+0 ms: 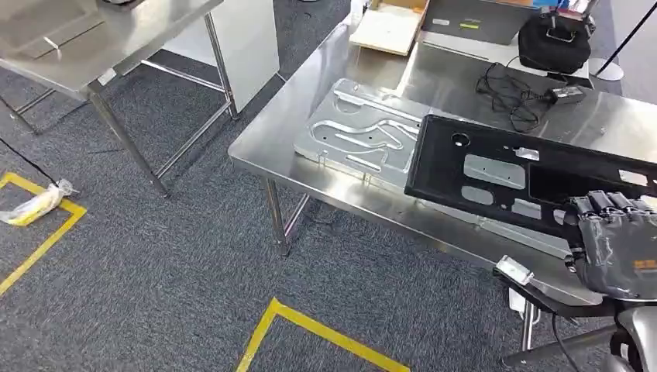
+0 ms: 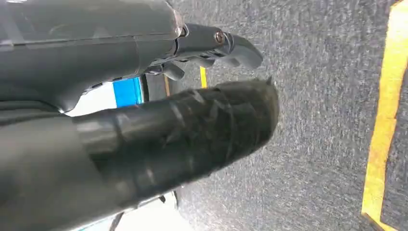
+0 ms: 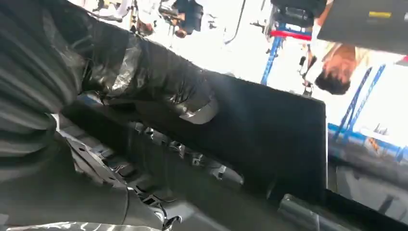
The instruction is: Take the parts from the cabinet and place them on the table.
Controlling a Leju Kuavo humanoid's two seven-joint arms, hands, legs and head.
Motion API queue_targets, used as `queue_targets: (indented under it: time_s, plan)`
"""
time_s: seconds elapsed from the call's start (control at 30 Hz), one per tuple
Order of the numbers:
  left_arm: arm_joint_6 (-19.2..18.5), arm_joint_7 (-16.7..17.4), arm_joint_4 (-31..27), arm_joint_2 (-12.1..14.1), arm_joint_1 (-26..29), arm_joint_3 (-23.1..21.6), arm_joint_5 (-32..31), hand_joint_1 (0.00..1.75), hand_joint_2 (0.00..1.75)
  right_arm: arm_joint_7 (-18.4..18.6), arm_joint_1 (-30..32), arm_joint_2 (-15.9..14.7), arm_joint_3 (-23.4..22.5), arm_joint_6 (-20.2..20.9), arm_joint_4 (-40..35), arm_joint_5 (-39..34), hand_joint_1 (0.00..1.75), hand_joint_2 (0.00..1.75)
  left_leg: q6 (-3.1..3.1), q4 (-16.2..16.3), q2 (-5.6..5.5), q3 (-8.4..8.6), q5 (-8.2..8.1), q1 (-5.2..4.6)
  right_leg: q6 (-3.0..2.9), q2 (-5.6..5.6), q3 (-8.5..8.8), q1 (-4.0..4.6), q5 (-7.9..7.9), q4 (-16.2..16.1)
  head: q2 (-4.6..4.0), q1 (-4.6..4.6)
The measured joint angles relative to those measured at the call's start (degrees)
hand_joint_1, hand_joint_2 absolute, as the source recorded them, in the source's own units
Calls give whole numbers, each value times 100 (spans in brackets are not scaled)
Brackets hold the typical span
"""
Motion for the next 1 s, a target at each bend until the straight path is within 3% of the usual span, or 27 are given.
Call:
queue_targets:
  time_s: [0.03, 0.07, 0.1, 0.17, 0.2, 0.23, 0.27, 0.33, 0.37, 0.4, 0.43, 0.5, 0.53, 0.57, 0.6, 0.63, 0.67, 0.7, 0.73, 0.77, 0.83, 0.9, 0.93, 0.97, 1.0]
  plan:
    - [-11, -39, 9, -2, -23, 28, -76, 0, 0, 11, -94, 0, 96, 62, 69, 9, 175, 175, -4, 0, -1, 40, -40, 0, 35, -6, -215, -17, -72, 208, 0, -9]
    - [-18, -97, 20, -2, -41, 66, -165, 0, 0, 22, -246, 2, 235, 136, 180, 11, 175, 175, -21, 0, -2, 113, -96, 1, 55, -20, -338, -33, 32, 189, 0, -7]
    - [-20, -134, 29, -4, -54, 86, -221, 0, 0, 37, -369, 4, 362, 171, 256, 11, 175, 175, -34, 1, -2, 180, -149, 4, 76, -27, -328, -52, 243, -28, 0, -4]
    - [-33, -208, 44, -4, -79, 127, -320, 0, 0, 92, -597, 13, 631, 215, 401, 13, 175, 175, -90, 2, 1, 391, -299, 7, 65, -59, -65, -89, 999, -1006, 0, -2]
    - [-35, -221, 50, -4, -71, 149, -348, 0, 0, 105, -662, 22, 731, 228, 460, 22, 175, 175, -120, -4, 2, 427, -356, 5, 27, -69, -25, -84, 1160, -1109, 0, -7]
    - [-35, -236, 61, -4, -100, 195, -363, 0, 0, 118, -746, 63, 848, 250, 540, 33, 175, 175, -162, 28, -2, 473, -389, 2, 8, -105, -126, -10, 975, -1119, 0, -3]
    - [-35, -258, 66, -4, -123, 208, -378, 0, 0, 123, -797, 65, 927, 263, 573, 37, 175, 175, -214, 32, -3, 456, -451, -1, -81, -118, -75, 17, 1029, -1081, 2, 8]
    - [-15, -267, 72, -4, -145, 212, -383, 0, 0, 147, -847, 70, 1037, 258, 619, 40, 175, 175, -272, 67, 3, 558, -489, 2, -190, -105, -17, 10, 970, -1096, 0, 0]
    - [-7, -267, 72, -4, -168, 212, -376, 0, 0, 173, -885, 70, 1069, 256, 632, 40, 175, 175, -292, 213, 4, 498, -487, 10, -237, -82, 82, -5, 951, -1131, 0, 4]
    - [-2, -267, 74, -4, -176, 212, -374, 0, 0, 186, -898, 70, 1083, 254, 641, 40, 175, 175, -307, 531, -5, 365, -444, 26, -292, -104, 163, -2, 911, -1160, 0, 4]
    - [4, -267, 74, -4, -183, 219, -363, 0, 0, 190, -928, 70, 1108, 254, 652, 40, 175, 175, -324, 964, -5, 100, -492, 32, -331, -105, 222, 3, 869, -1185, 0, 2]
    - [6, -276, 83, -4, -187, 221, -352, 0, 0, 188, -946, 81, 1187, 254, 680, 40, 175, 175, -359, 1758, -6, -522, -875, 39, -345, -84, 318, 19, 769, -1195, 0, 2]
    - [4, -273, 90, -4, -186, 223, -352, 0, 0, 188, -946, 87, 1220, 254, 693, 40, 175, 175, -361, 1990, -6, -780, -1055, 39, -347, -73, 381, 31, 708, -1193, 0, 2]
    - [6, -273, 92, -4, -174, 225, -352, 0, 0, 190, -946, 92, 1247, 254, 709, 40, 175, 175, -350, 2010, -6, -946, -1075, 38, -345, -57, 469, 40, 638, -1193, 0, 2]
    - [6, -271, 94, -4, -167, 230, -352, 0, 0, 190, -947, 92, 1268, 254, 724, 40, 175, 175, -331, 1847, -6, -999, -982, 35, -342, -48, 564, 47, 571, -1195, 0, 2]
    - [6, -271, 94, -4, -161, 236, -352, 0, 0, 193, -947, 92, 1286, 254, 730, 40, 175, 175, -301, 1528, -6, -972, -759, 29, -340, -42, 664, 52, 494, -1197, 0, 7]
    - [6, -269, 94, -4, -155, 247, -354, 0, 0, 193, -950, 92, 1301, 254, 735, 40, 175, 175, -258, 1109, -6, -912, -408, 9, -332, -41, 765, 54, 422, -1201, 0, 2]
    - [6, -267, 96, -4, -136, 263, -352, 0, 0, 197, -949, 92, 1319, 254, 744, 33, 175, 175, -186, 642, -5, -866, 159, -32, -314, -42, 843, 60, 337, -1207, 0, 4]
    - [6, -262, 98, -2, -134, 282, -352, 0, 0, 203, -952, 103, 1336, 256, 766, 22, 175, 175, -154, 577, -46, -910, 387, -75, -279, -28, 892, 72, 277, -1179, 0, 17]
    - [-7, -265, 103, -4, -130, 300, -339, 0, 0, 210, -940, 111, 1351, 252, 781, 20, 175, 175, -135, 514, -36, -834, 278, -75, -224, -2, 870, 61, 240, -1235, 0, -11]
    - [-7, -260, 109, -4, -134, 300, -348, 0, 0, 203, -910, 116, 1367, 254, 809, 13, 175, 175, -101, 430, -30, -785, 302, -78, -154, -10, 981, 66, 315, -1232, 0, -11]
    - [-9, -262, 112, -11, -125, 300, -352, 0, 0, 214, -892, 118, 1367, 245, 833, 5, 175, 175, -72, 260, -40, -538, 285, -25, -114, -19, 962, 47, 354, -1072, 0, -9]
    - [-7, -265, 112, -11, -123, 302, -352, 0, 0, 212, -905, 118, 1364, 239, 842, 2, 175, 175, -41, 208, -39, -449, 253, -25, -91, -22, 793, 47, 385, -738, 0, 0]
    - [2, -265, 112, -11, -128, 302, -350, 0, 0, 214, -914, 118, 1360, 230, 855, 0, 175, 175, -26, 185, -41, -389, 221, -20, -63, -21, 515, 46, 295, -350, 0, -4]
    - [2, -265, 112, -9, -133, 302, -343, 0, 0, 212, -904, 118, 1353, 230, 868, -9, 175, 175, -30, 175, -46, -336, 170, -19, -41, -22, 241, 38, 92, -17, 0, -7]
